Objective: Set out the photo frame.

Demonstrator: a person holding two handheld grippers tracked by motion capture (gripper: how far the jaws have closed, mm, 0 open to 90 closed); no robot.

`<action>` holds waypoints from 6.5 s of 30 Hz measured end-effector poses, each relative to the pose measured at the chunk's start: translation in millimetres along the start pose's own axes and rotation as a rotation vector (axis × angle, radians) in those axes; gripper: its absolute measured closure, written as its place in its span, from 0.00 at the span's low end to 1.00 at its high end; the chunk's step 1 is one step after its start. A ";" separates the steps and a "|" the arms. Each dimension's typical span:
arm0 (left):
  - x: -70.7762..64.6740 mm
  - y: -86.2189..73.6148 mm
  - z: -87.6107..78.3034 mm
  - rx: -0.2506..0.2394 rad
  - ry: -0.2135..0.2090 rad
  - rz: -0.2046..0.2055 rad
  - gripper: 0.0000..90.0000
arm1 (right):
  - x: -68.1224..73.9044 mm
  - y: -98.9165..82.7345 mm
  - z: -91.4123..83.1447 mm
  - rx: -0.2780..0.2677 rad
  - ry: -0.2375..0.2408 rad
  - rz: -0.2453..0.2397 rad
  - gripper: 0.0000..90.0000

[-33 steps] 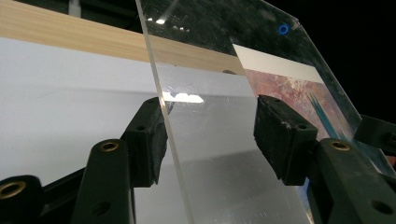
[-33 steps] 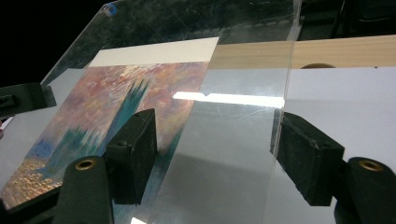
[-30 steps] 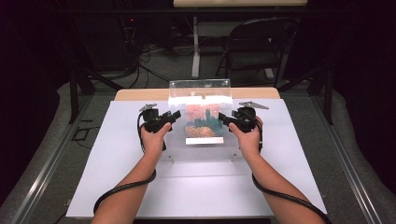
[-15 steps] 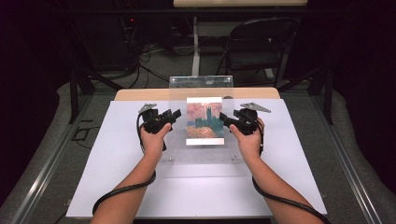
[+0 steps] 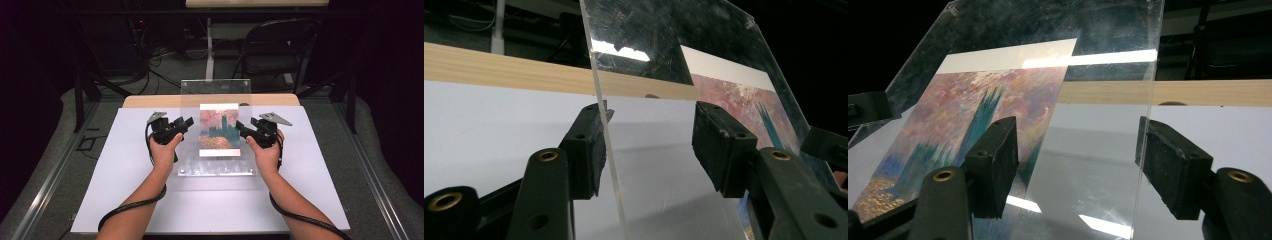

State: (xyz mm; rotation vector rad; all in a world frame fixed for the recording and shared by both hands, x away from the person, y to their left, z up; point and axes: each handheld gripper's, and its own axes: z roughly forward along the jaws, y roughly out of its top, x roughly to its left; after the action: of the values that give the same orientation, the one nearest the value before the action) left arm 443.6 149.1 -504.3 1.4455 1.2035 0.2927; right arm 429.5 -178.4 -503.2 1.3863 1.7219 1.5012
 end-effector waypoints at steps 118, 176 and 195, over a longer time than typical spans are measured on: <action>-54.1 -22.2 -139.4 0.038 -0.175 0.310 0.77 | 31.0 -8.8 -150.8 0.001 0.169 -0.300 0.83; 17.8 -58.8 -197.6 -0.003 0.113 0.287 0.46 | -20.5 -35.7 -191.0 0.018 -0.101 -0.300 0.46; 30.7 -81.4 -169.8 0.139 0.100 0.271 0.48 | -23.7 -73.6 -155.7 0.155 -0.049 -0.274 0.46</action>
State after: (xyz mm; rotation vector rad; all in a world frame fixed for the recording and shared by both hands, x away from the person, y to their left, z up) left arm 289.3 256.5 -536.6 1.7365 1.1244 0.4791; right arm 279.5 -261.6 -531.1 1.1896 1.9407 1.1981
